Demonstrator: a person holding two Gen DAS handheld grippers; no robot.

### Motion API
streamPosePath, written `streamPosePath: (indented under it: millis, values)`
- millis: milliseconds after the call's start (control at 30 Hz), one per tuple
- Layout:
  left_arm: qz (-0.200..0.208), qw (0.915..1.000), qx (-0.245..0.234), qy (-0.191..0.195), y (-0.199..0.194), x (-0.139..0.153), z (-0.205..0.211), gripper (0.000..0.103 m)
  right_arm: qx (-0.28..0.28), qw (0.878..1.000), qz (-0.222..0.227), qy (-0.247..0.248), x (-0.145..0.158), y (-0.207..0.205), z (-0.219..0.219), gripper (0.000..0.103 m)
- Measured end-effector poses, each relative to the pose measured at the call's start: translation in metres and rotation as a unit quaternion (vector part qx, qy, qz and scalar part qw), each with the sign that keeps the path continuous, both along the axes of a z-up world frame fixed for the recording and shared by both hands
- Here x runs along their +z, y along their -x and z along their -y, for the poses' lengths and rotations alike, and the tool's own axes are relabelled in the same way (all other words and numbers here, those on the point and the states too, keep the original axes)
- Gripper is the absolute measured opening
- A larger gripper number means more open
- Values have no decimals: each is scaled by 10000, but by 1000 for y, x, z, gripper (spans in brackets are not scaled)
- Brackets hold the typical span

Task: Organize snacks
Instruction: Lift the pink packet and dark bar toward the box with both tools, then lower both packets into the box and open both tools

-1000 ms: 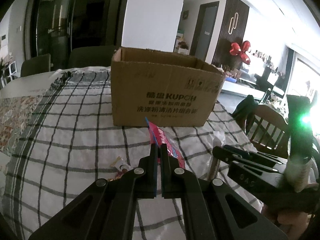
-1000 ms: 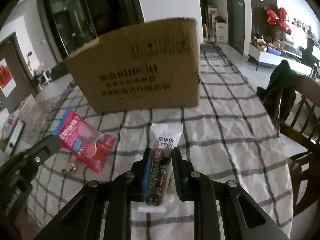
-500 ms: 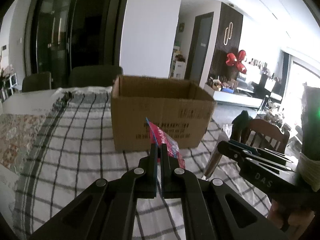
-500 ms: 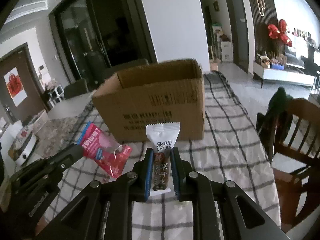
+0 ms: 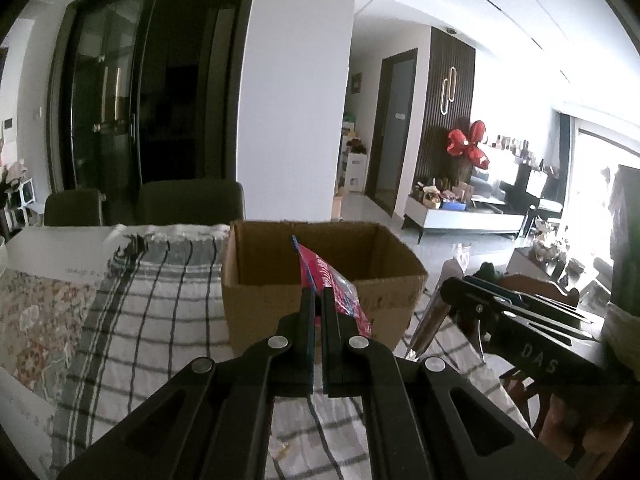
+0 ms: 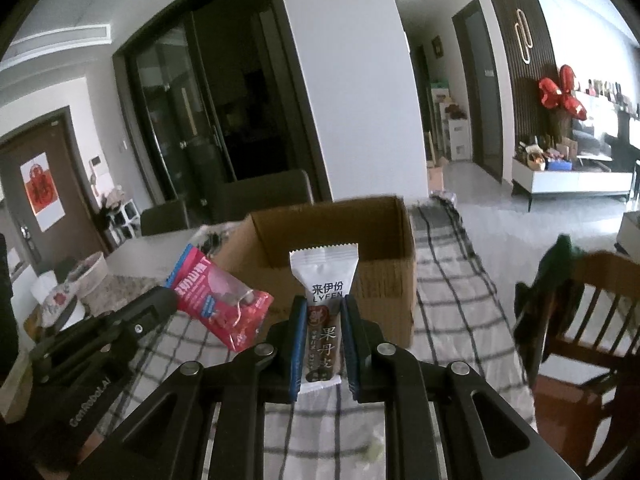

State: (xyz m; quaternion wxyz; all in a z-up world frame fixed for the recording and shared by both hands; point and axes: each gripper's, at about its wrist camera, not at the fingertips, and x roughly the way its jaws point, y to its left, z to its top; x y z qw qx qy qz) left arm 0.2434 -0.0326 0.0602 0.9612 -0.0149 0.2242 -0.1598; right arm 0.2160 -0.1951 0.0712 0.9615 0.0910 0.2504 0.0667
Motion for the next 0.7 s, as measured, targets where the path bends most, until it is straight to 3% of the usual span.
streamPosePath:
  millis: [333,700]
  values:
    - [238,9997,56,-52,-25,24,3,4,19,9996,283,27,28,-24,3,18]
    - [296,9994,86,-130,-70,28,5,4,121,9981,575,180,51,-59,-2,18]
